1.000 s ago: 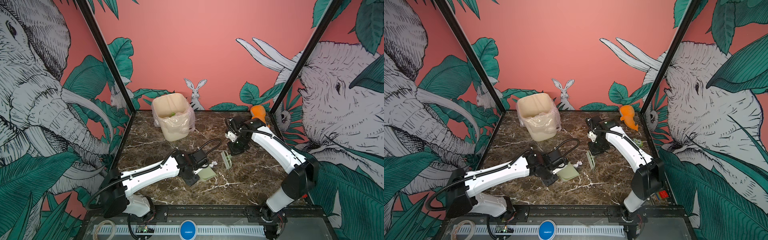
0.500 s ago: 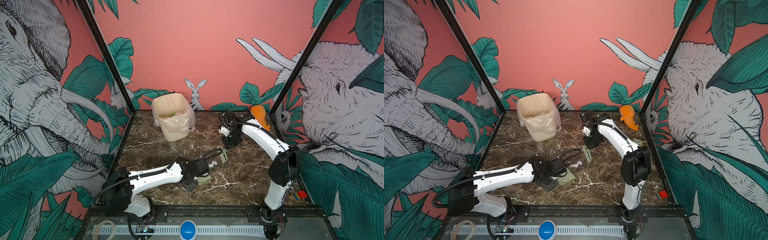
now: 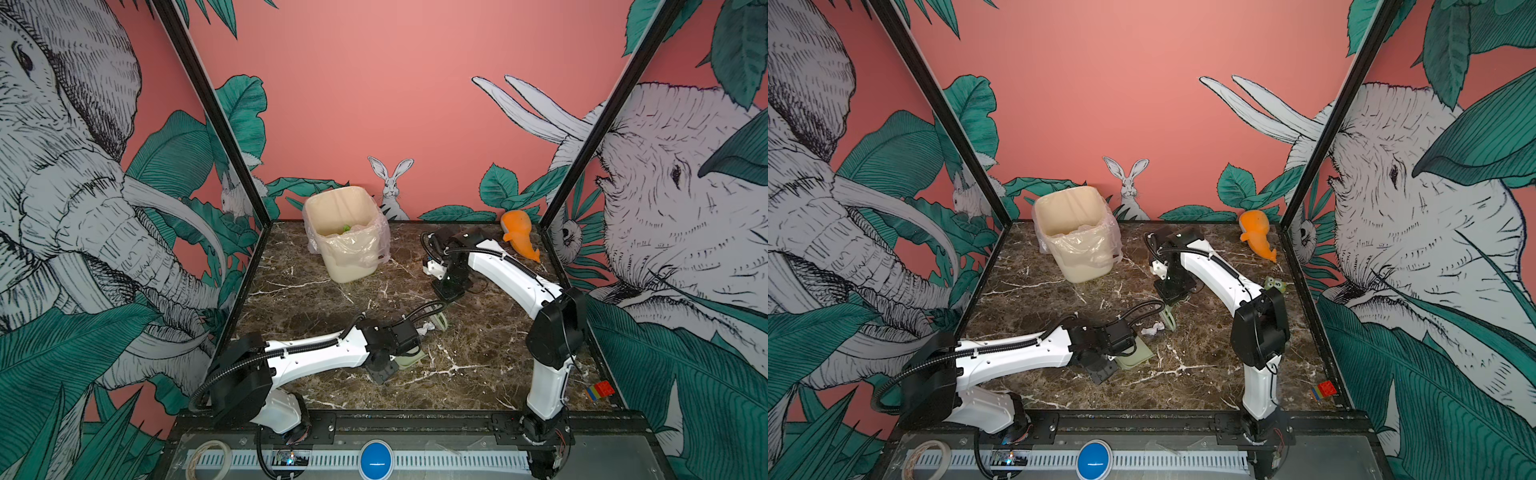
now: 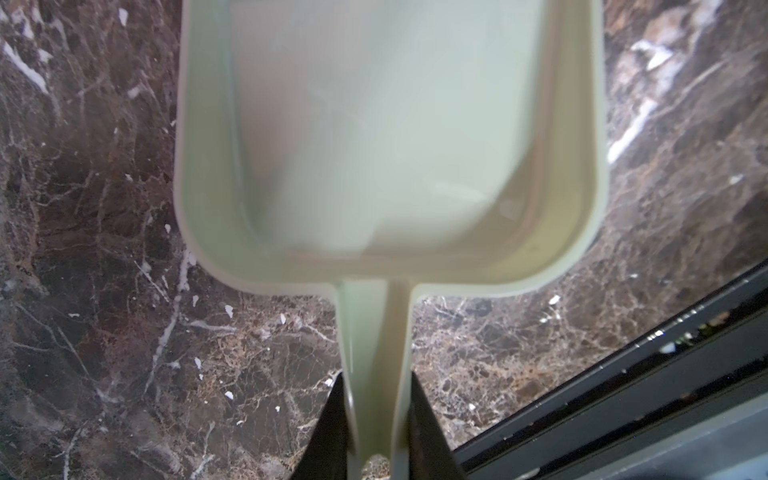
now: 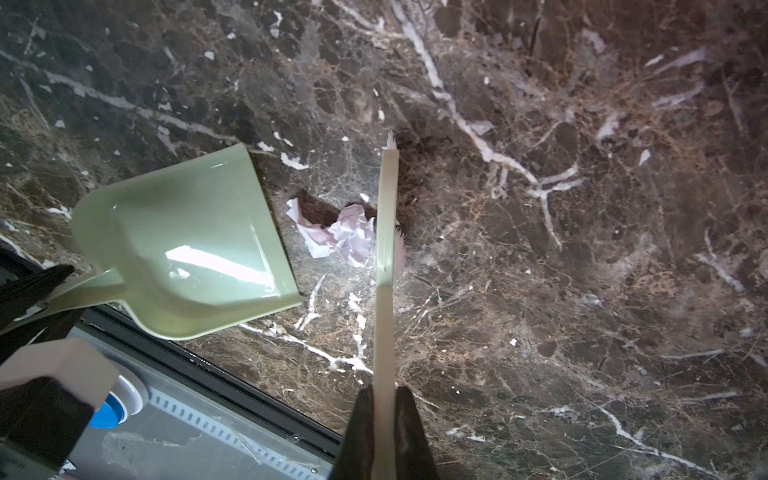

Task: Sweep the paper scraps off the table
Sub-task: 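Sweep the white scrap into the dustpan with the right gripper's brush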

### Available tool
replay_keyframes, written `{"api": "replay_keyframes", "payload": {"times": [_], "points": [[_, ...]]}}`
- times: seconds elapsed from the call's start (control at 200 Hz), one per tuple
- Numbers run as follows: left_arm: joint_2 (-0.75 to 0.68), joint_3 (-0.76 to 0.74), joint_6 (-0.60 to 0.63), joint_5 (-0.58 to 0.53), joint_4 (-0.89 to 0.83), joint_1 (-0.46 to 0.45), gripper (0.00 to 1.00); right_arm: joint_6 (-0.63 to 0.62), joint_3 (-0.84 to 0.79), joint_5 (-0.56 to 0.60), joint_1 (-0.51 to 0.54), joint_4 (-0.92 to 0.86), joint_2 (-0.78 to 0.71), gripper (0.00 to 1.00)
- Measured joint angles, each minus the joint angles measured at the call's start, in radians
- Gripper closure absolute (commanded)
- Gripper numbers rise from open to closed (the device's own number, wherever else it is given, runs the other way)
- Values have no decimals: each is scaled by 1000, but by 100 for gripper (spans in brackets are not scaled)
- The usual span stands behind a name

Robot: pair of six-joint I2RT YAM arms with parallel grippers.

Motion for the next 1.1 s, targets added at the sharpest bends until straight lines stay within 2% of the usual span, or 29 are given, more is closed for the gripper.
{"api": "replay_keyframes", "payload": {"times": [0.555,0.83,1.101], "points": [[6,-47,-2,0,55,-5,98,37,15,-183,171,-24,-32,100],[-63,-64,-6,-21,87,-6,98,69,15,-137,145,-47,-146,100],[-158,-63,-9,-77,93,-6,98,73,15,-97,20,-93,-256,100]]}}
